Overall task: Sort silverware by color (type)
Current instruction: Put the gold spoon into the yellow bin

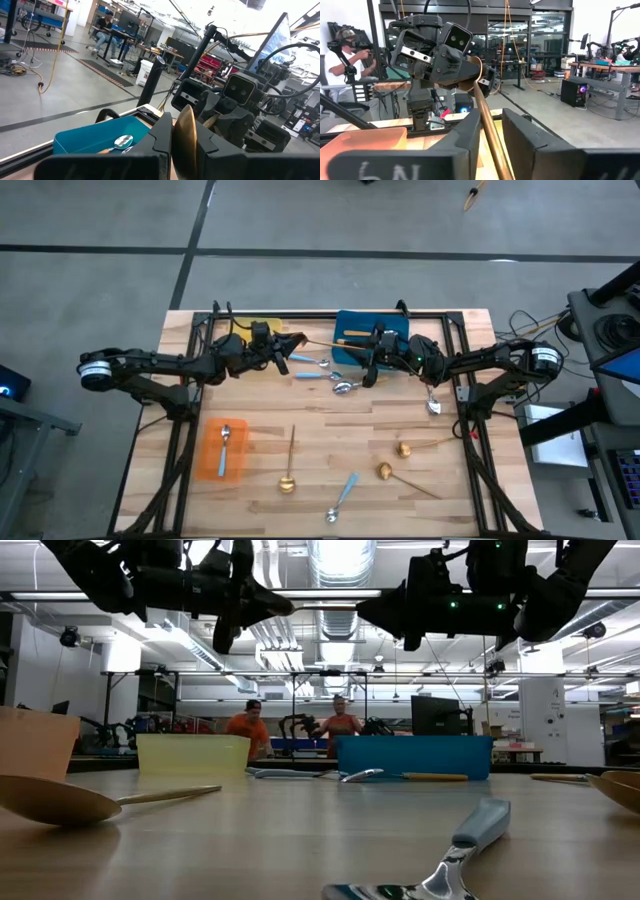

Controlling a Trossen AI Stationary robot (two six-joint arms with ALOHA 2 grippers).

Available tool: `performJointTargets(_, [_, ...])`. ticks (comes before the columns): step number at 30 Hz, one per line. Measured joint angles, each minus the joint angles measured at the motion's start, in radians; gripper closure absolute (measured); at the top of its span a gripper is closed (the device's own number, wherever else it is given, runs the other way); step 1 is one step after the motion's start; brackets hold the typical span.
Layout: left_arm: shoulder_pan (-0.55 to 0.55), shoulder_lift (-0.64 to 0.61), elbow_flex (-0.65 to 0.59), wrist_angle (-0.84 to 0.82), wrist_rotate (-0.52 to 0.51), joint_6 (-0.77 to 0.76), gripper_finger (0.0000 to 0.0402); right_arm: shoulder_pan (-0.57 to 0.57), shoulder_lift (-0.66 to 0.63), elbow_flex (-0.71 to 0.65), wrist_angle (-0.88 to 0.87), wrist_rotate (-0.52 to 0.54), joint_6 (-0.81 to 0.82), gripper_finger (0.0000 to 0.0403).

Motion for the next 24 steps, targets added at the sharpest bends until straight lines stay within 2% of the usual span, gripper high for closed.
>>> performJointTargets(5, [0.0,0.0,-0.001,-0.001,0.0,0.0,0.0392,0.0,0.0,0.0,-0.006,-0.009,-0.011,0.0381])
performJointTargets(13, [0.0,0.0,-0.001,-0.003,0.0,0.008,0.0379,0.001,-0.001,0.0,-0.015,-0.01,-0.016,0.0386])
performJointTargets(18, [0.0,0.0,-0.001,-0.003,-0.001,0.026,0.0344,0.001,-0.001,0.0,-0.021,-0.004,-0.024,0.0388])
performJointTargets(24, [0.0,0.0,-0.001,-0.004,-0.001,0.068,0.0277,0.001,-0.004,0.0,-0.032,0.013,-0.034,0.0388])
